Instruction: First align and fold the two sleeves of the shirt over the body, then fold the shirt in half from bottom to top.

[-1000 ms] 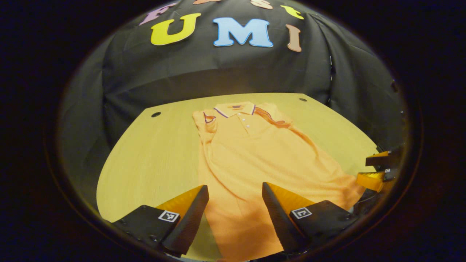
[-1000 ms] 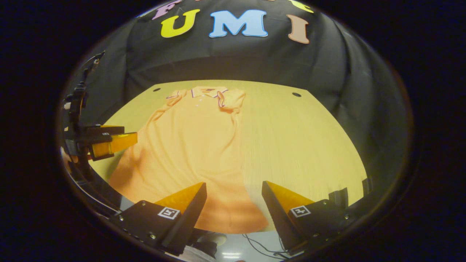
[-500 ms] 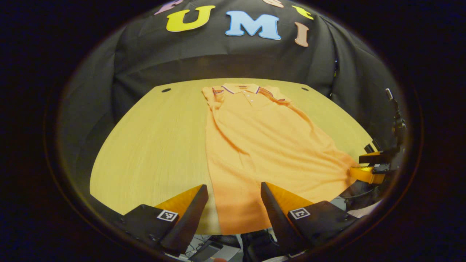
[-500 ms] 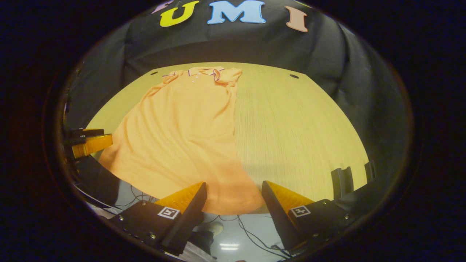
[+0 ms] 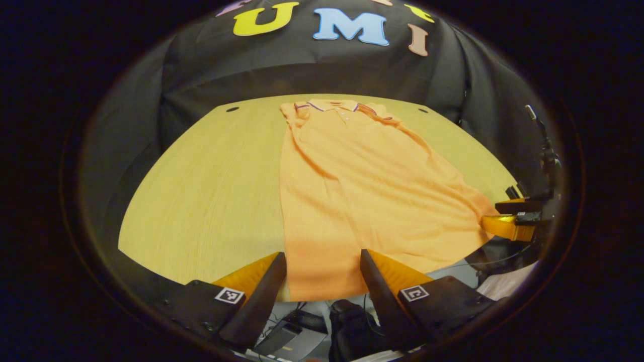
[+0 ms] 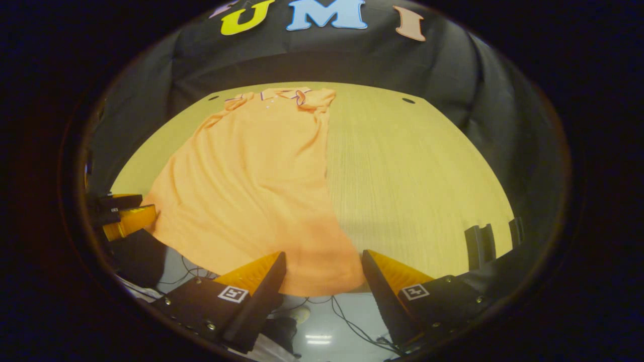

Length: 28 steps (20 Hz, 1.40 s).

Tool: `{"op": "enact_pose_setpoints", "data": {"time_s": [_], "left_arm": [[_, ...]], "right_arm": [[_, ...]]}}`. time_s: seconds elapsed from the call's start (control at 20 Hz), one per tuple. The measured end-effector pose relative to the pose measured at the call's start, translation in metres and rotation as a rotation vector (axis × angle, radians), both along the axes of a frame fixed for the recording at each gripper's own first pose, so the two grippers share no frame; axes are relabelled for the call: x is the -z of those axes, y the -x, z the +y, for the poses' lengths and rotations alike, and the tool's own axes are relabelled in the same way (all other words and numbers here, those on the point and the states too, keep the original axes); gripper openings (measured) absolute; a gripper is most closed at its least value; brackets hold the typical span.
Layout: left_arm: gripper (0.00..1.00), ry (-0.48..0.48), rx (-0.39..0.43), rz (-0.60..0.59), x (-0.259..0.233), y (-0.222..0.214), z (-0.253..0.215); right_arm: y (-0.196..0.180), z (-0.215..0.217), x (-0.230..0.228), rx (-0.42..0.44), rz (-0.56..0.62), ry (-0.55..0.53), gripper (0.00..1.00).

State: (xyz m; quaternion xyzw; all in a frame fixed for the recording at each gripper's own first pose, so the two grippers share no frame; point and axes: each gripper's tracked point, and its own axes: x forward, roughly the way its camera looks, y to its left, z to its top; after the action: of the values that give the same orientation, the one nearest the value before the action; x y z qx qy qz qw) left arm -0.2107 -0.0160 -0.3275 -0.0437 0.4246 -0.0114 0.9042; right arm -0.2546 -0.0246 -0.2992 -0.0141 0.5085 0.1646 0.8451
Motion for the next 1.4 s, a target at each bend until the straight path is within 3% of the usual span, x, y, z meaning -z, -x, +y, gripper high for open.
{"op": "enact_pose_setpoints", "data": {"time_s": [0.15, 0.2, 0.25, 0.3, 0.35, 0.4, 0.45, 0.5, 0.85, 1.1, 1.4], "left_arm": [[0.94, -0.012, 0.015, -0.007, -0.001, 0.000, -0.008], [0.74, -0.008, 0.017, -0.012, 0.000, -0.001, -0.011], [0.63, -0.008, 0.020, -0.018, 0.000, -0.003, -0.013], [0.44, -0.007, 0.014, -0.022, -0.001, -0.004, -0.014], [0.25, -0.004, 0.005, -0.025, -0.002, -0.004, -0.016], [0.12, -0.013, 0.006, -0.025, -0.003, -0.004, -0.016], [0.12, -0.018, 0.002, -0.029, -0.004, -0.004, -0.016], [0.07, -0.020, -0.001, -0.032, -0.003, -0.004, -0.016], [0.06, -0.047, -0.037, -0.085, -0.040, -0.025, -0.006], [0.07, -0.076, -0.011, -0.197, -0.089, -0.068, 0.001], [0.06, -0.036, -0.027, -0.273, -0.118, -0.142, 0.019]], "right_arm": [[0.003, 0.003, -0.001, -0.017, 0.013, -0.019, 0.87], [0.003, 0.004, -0.001, -0.016, 0.007, -0.027, 0.77], [0.003, 0.006, 0.000, -0.018, 0.013, -0.033, 0.63], [0.002, 0.006, 0.000, -0.020, 0.010, -0.040, 0.44], [0.002, 0.007, 0.001, -0.004, 0.017, -0.057, 0.36], [0.003, 0.008, -0.001, -0.003, 0.023, -0.072, 0.10], [0.002, 0.008, -0.002, 0.003, 0.024, -0.085, 0.10], [0.002, 0.011, 0.000, 0.004, 0.027, -0.101, 0.01], [-0.013, 0.016, -0.031, -0.075, -0.043, -0.137, 0.01], [-0.064, 0.027, -0.075, -0.071, -0.152, -0.175, 0.01], [-0.147, 0.040, -0.109, -0.038, -0.225, -0.188, 0.01]]}}
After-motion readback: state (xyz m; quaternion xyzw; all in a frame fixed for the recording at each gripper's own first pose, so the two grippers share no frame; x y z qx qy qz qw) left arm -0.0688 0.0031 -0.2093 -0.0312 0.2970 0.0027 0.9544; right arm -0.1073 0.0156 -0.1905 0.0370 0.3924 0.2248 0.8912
